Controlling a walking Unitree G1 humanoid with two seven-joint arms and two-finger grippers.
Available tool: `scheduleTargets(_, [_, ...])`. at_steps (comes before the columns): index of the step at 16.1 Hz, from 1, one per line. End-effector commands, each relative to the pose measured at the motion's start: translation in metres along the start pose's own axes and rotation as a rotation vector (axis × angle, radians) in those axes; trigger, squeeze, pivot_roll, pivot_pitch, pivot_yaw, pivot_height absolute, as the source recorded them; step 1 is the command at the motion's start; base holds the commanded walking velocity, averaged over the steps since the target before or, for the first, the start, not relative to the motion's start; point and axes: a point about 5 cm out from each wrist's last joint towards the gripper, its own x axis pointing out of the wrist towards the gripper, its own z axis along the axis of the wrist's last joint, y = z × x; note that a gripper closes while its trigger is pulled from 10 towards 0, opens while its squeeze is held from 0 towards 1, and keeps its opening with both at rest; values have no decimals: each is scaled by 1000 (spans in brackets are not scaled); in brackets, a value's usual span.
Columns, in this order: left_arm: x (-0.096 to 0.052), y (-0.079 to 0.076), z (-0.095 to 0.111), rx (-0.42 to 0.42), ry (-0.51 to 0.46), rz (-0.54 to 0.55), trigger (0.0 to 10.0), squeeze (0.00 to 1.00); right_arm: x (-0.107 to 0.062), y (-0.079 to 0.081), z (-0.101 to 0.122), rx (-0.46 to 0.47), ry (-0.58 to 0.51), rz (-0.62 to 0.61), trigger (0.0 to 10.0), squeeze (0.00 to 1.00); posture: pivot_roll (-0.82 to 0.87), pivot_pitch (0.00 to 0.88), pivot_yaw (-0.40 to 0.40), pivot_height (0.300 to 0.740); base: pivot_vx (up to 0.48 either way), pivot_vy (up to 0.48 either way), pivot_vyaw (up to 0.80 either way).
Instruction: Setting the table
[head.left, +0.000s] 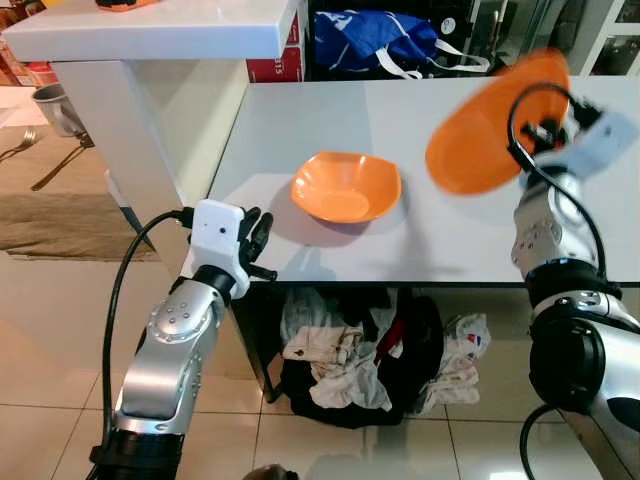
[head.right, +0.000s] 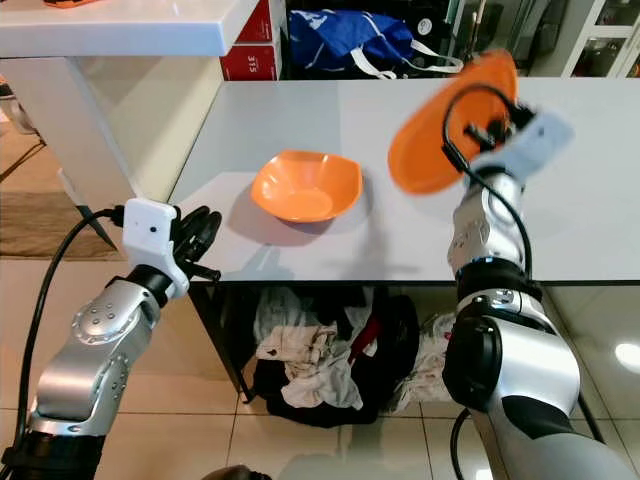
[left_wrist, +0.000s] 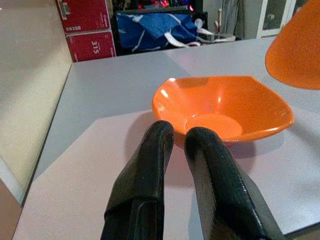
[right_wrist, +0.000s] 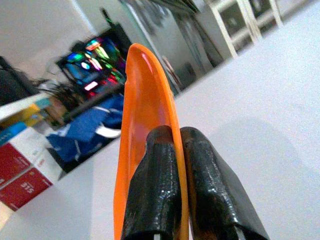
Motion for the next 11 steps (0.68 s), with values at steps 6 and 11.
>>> scheduleTargets(6, [-8,6,5,10,8,3,10000,0,-8,-16,-28,153,124,-125,0,0,44,0,94,740,0,0,0])
scheduleTargets(11, [-10,5,6,7,12,1,10000,0,-19,-33,-48,78,193,-168,0,0,53,0,92,740,0,0,0])
